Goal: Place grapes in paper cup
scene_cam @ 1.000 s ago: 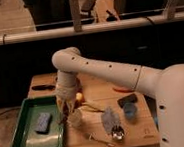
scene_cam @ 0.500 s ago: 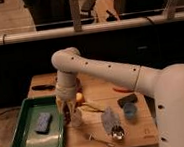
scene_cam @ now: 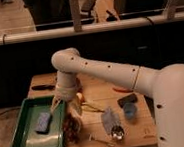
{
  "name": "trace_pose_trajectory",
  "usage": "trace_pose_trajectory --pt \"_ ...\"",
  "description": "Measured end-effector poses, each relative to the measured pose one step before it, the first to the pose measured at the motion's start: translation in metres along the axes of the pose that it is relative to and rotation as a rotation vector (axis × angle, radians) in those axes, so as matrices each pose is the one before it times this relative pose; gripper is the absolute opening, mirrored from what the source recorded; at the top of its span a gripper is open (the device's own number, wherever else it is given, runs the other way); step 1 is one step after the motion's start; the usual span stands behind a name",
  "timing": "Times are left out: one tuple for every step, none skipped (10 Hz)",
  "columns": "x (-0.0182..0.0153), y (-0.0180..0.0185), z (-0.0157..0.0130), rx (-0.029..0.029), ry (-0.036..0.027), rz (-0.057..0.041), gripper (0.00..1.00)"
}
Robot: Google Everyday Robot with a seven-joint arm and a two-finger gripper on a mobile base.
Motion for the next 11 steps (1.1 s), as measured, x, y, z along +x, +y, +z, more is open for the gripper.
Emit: trace_pose_trajectory --pt "-0.00012 -0.00123 0.00048 -0.00128 -0.00291 -0.00492 0.80" --pt "0.00011 -0.00076 0.00075 -0.00168 -0.00300 -0.00336 0.80" --pt "0.00084 -0.00010 0.00036 -0.00029 -0.00349 -0.00112 0.80" --pt "0.00069 0.00019 -0.00002 -0.00028 -0.00241 -0.00025 0.80" --pt "0.00090 0.00006 0.00021 -0.00084 -0.00262 -0.00045 0.80" --pt "0.00081 -0.00061 -0.00007 0.00096 -0.00354 -0.00269 0.80" --pt "0.00029 -0.00066 0.00025 -0.00018 -0.00263 -0.00309 0.80" --pt "0.00055 -0.00015 -0.00013 0.00127 -0.00276 -0.00203 0.80" --pt "0.00043 0.00066 -0.00028 0.00146 -0.00243 -0.00281 0.80" --pt "0.00039 0.00052 0.00014 0.00626 -0.00297 -0.00515 0.80" --pt "0.00037 0.00029 -0.00001 0.00544 -0.00186 -0.00302 0.80"
